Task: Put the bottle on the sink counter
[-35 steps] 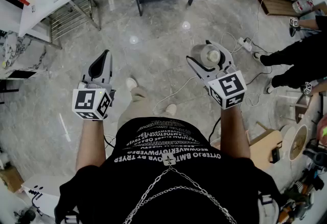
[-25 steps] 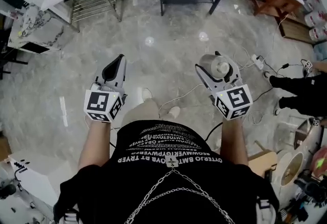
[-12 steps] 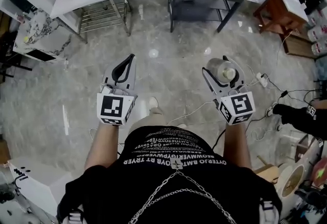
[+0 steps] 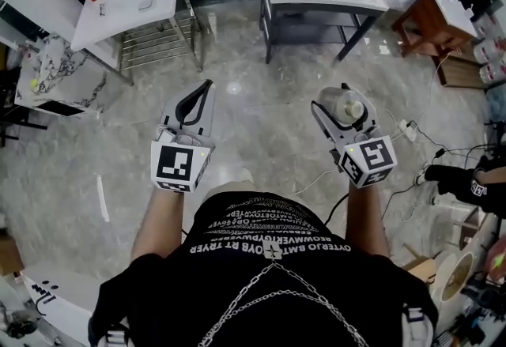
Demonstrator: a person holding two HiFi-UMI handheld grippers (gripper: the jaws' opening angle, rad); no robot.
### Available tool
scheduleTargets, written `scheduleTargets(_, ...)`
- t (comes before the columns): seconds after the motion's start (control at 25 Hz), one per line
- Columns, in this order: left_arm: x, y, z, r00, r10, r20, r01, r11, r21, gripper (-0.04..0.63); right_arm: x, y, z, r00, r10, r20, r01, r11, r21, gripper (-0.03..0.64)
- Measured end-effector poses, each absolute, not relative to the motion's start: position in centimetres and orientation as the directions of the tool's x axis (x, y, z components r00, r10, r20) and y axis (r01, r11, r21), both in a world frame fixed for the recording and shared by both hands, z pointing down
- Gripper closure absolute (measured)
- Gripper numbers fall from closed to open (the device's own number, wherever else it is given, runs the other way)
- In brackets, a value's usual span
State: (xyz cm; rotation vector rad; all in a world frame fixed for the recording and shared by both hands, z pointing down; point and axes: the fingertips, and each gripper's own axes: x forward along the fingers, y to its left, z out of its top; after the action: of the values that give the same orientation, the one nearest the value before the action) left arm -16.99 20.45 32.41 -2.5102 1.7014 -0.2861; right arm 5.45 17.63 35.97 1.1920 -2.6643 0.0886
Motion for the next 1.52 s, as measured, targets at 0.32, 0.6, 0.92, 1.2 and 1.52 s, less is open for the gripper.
scheduleTargets(0.32, -22.1, 16.2, 34.0, 0.391, -0.913, 0.117, -0.898, -0.407, -0.166, 0.589, 1.6, 14.1, 34.9, -0.601, -0.757, 0.257, -0.765, 0.638, 0.093, 0.284)
scheduleTargets(0.6, -21.9, 14.1, 34.3, 0.428, -0.899, 0.089, -0.884, -0.437, -0.164, 0.589, 1.8, 13.4, 35.4, -0.569, -0.779, 0.264, -0.787, 0.609, 0.1, 0.284)
scheduleTargets(0.92, -20.9, 10.5, 34.7, 0.437, -0.895, 0.082, -0.881, -0.445, -0.159, 0.589, 1.9, 10.7, 37.2, -0.583, -0.755, 0.299, -0.763, 0.635, 0.116, 0.284)
scheduleTargets(1.2, -20.9, 5.5, 34.6, 0.413, -0.906, 0.096, -0.891, -0.423, -0.165, 0.589, 2.1, 4.8, 37.5, -0.613, -0.732, 0.298, -0.747, 0.66, 0.085, 0.284)
scheduleTargets(1.52, -20.7, -1.3, 34.2, 0.364, -0.925, 0.106, -0.912, -0.377, -0.163, 0.589, 2.1, -3.0, 36.7, -0.656, -0.693, 0.3, -0.704, 0.705, 0.087, 0.284)
